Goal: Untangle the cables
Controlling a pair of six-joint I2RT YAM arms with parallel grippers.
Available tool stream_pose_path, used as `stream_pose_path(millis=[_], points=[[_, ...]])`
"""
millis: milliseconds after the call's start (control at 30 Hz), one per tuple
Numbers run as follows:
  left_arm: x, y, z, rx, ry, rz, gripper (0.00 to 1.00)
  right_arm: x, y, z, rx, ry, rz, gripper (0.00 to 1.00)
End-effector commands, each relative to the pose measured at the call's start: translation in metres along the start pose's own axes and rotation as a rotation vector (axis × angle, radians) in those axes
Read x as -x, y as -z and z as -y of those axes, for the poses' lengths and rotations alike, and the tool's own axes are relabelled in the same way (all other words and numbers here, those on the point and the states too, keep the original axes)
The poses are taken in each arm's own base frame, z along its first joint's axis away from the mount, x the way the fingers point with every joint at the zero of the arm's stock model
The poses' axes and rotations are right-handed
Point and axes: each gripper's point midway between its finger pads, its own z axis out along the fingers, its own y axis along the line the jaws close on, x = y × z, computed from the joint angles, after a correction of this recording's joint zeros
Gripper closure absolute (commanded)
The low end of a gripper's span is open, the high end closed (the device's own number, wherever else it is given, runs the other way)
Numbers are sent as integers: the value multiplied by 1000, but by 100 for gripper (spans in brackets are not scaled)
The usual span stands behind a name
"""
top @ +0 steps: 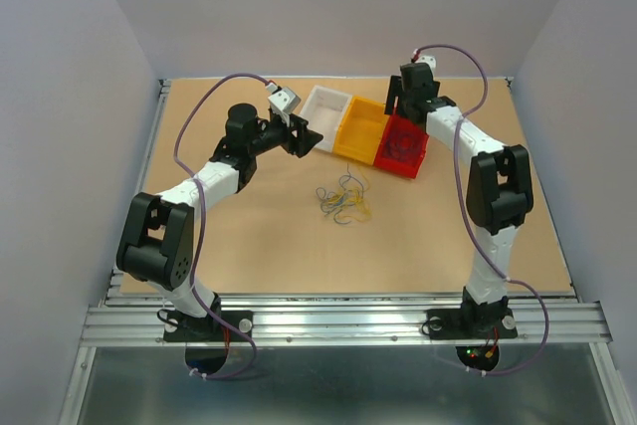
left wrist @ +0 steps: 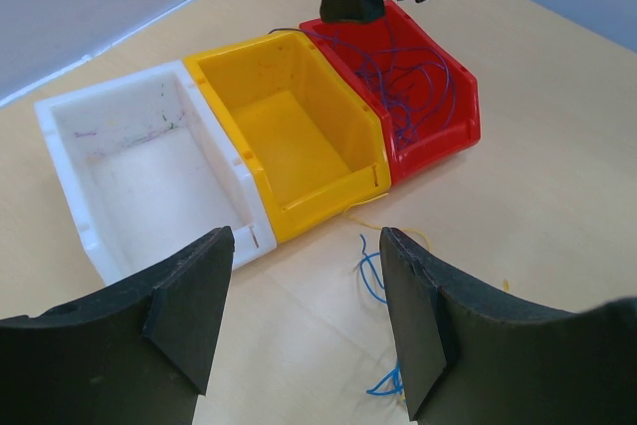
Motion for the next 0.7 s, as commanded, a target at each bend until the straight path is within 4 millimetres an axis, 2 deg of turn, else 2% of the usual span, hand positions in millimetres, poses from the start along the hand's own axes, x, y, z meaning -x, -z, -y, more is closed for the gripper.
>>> stream_pose_path(millis=[0,133,167,233,267,467,667], points=[[17,2,6,-14,-47,43,28,33,0,-14,26,-8,75,18],[18,2,6,-13,-53,44,28,41,-6,-18,41,-9,86,17],[16,2,6,-11,-50,41,28,36,-11,-19,43,-6,71,13],[14,0,4,-10,-46,36,28,39,-15,-16,48,-13,64,2],[14,0,4,-11,-45,34,28,36,-17,-17,52,-12,52,0],[9,-4,2,-14,-35,19,28,21,-27,-14,41,20,15,0],[10,-2,1,-8,-41,22,28,9,-33,3,-57,36,0,0]])
